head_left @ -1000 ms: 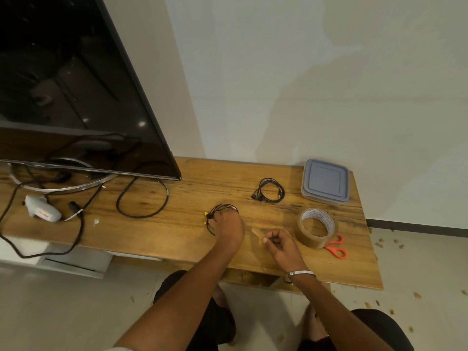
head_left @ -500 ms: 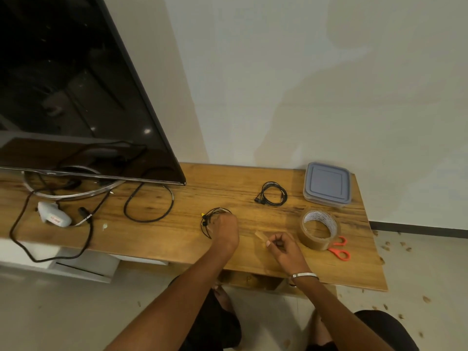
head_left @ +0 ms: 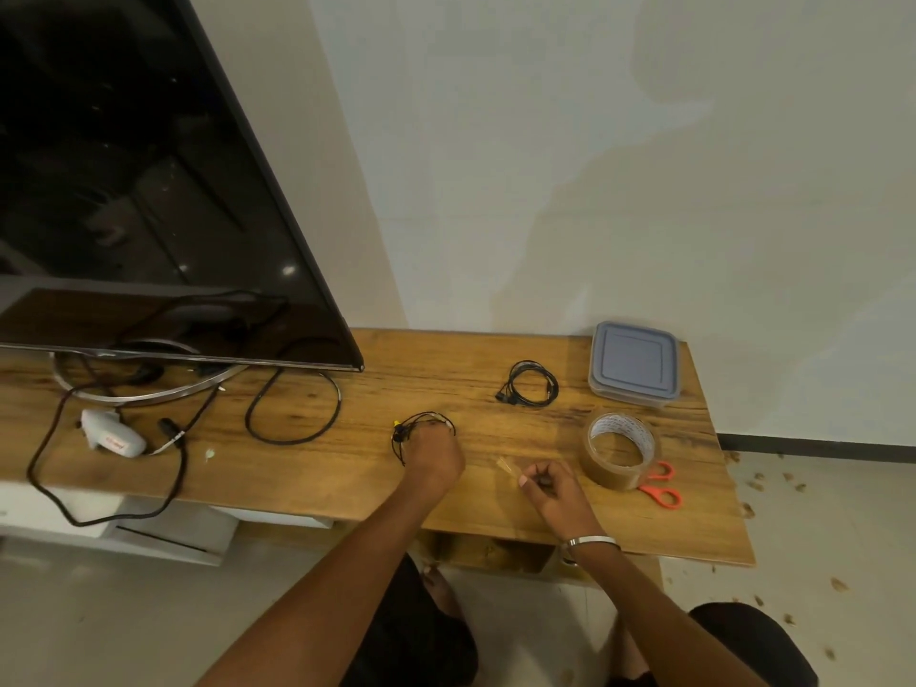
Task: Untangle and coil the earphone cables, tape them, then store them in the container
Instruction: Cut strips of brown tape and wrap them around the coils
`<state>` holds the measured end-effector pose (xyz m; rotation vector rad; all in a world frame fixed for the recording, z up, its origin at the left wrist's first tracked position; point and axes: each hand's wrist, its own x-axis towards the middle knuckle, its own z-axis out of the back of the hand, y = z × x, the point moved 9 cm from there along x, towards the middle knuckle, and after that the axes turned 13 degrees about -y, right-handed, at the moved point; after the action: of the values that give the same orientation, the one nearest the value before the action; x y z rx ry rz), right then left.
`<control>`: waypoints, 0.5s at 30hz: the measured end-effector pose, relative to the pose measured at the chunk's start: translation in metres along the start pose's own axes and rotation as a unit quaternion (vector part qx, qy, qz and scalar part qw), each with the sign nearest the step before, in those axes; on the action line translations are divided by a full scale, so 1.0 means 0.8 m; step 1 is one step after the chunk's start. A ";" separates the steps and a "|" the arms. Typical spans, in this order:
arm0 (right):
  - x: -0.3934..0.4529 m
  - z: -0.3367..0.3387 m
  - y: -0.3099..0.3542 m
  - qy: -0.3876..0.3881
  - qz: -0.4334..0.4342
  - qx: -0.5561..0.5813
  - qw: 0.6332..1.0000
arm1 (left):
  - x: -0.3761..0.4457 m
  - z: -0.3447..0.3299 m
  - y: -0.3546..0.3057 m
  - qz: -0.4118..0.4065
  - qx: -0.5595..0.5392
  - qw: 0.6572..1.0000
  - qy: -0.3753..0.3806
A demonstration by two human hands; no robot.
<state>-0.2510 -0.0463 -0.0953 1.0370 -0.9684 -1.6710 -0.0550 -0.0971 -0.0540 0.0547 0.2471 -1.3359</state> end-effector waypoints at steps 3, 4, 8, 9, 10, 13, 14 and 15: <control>-0.003 0.001 0.003 -0.006 -0.004 0.007 1.000 | 0.002 0.000 0.001 0.000 -0.021 1.000 0.017; -0.005 0.001 0.004 -0.009 -0.008 0.014 1.000 | 0.001 0.000 0.003 0.002 -0.020 0.999 0.035; -0.016 -0.005 0.007 0.009 -0.059 0.075 0.995 | -0.005 0.010 0.009 0.008 -0.100 0.995 0.017; -0.020 -0.006 0.012 0.014 -0.074 0.092 0.993 | -0.009 0.012 0.011 0.014 -0.131 0.991 0.012; -0.024 -0.008 0.019 0.020 -0.085 0.108 0.990 | -0.013 0.012 0.013 0.021 -0.165 0.986 0.015; -0.031 -0.017 0.042 0.041 -0.082 0.133 0.987 | -0.021 0.003 0.019 0.081 -0.330 0.939 0.058; -0.034 -0.020 0.049 0.050 -0.073 0.132 0.987 | -0.027 0.001 0.018 0.111 -0.382 0.914 0.081; -0.036 -0.022 0.057 0.058 -0.063 0.127 0.988 | -0.033 0.000 0.017 0.136 -0.421 0.891 0.100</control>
<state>-0.2148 -0.0339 -0.0530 1.3745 -1.0754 -1.5954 -0.0477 -0.0691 -0.0497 -0.4925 0.9431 -0.8524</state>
